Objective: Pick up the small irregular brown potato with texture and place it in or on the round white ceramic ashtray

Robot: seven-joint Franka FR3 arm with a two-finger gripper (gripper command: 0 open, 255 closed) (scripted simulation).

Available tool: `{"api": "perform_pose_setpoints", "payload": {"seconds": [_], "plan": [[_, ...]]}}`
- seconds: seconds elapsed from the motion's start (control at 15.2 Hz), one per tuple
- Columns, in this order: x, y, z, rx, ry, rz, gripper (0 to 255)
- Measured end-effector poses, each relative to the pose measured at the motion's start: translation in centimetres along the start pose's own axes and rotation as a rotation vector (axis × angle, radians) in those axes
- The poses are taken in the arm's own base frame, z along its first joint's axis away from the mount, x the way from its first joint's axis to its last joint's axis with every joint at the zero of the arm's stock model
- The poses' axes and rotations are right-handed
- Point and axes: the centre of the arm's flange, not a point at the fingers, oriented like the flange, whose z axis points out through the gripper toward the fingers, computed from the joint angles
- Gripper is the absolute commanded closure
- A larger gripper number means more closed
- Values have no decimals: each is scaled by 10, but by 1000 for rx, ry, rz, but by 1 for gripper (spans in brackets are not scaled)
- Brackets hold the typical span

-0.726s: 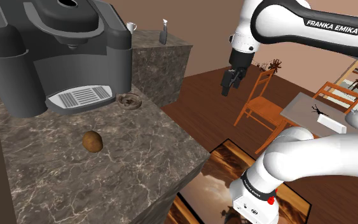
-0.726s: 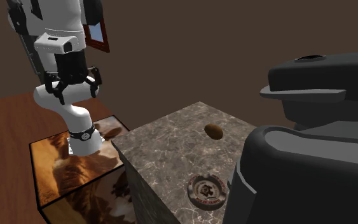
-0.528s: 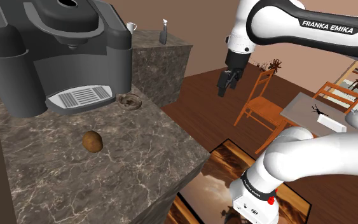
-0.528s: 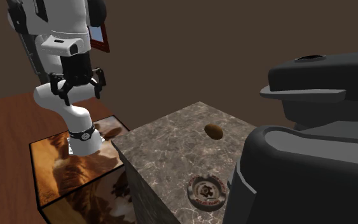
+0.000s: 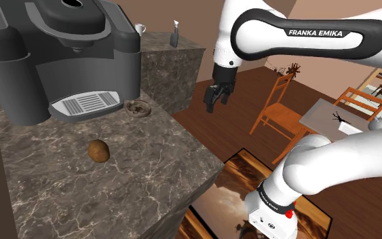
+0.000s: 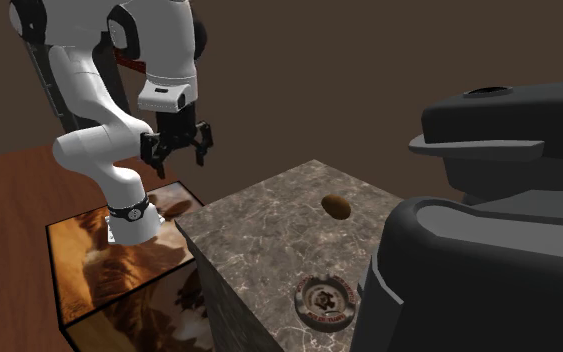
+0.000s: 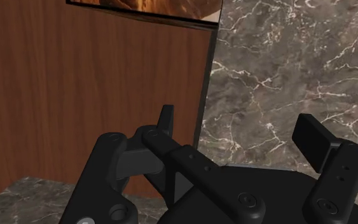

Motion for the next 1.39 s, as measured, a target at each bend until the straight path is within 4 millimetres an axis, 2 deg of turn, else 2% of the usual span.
{"api": "perform_pose_setpoints", "payload": {"seconds": [1.39], "plan": [[142, -219, 72, 71, -39, -20, 0]]}}
